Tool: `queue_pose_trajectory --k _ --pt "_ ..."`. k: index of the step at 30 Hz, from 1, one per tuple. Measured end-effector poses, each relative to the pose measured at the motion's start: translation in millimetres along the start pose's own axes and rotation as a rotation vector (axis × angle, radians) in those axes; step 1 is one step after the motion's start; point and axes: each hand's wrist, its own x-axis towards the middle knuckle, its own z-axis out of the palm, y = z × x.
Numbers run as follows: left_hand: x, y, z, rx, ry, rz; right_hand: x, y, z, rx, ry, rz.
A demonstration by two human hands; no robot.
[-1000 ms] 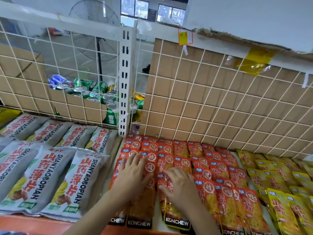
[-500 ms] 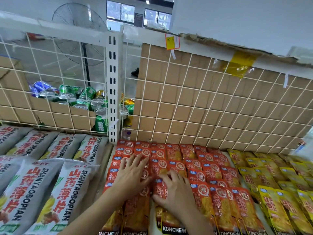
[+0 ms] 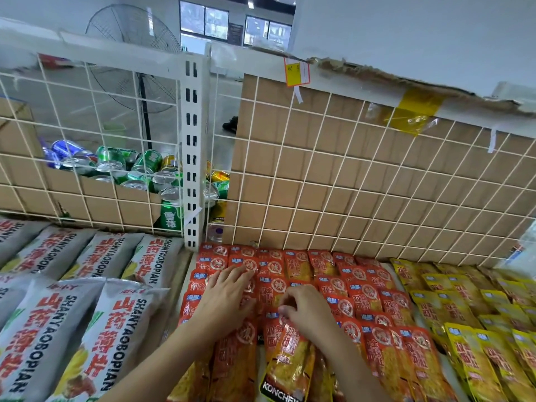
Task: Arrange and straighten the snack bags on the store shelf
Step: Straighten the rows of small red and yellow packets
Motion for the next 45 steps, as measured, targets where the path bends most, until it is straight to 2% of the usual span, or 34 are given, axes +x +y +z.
queue_pose_trajectory --k 3,9,33,45 --pt "0 -1 0 -0.037 -0.016 -0.008 9 -1 -5 0.072 -0.042 0.035" --pt "-1 -3 -1 -0.067 0.006 0.019 28 -4 -5 0.146 -0.011 0.048" --pt "-1 -10 -1 -0.136 -0.006 0.014 33 2 8 0.142 0.057 0.048" --pt "1 -7 -4 -0.142 0.063 0.0 31 9 9 0.178 0.115 -0.02"
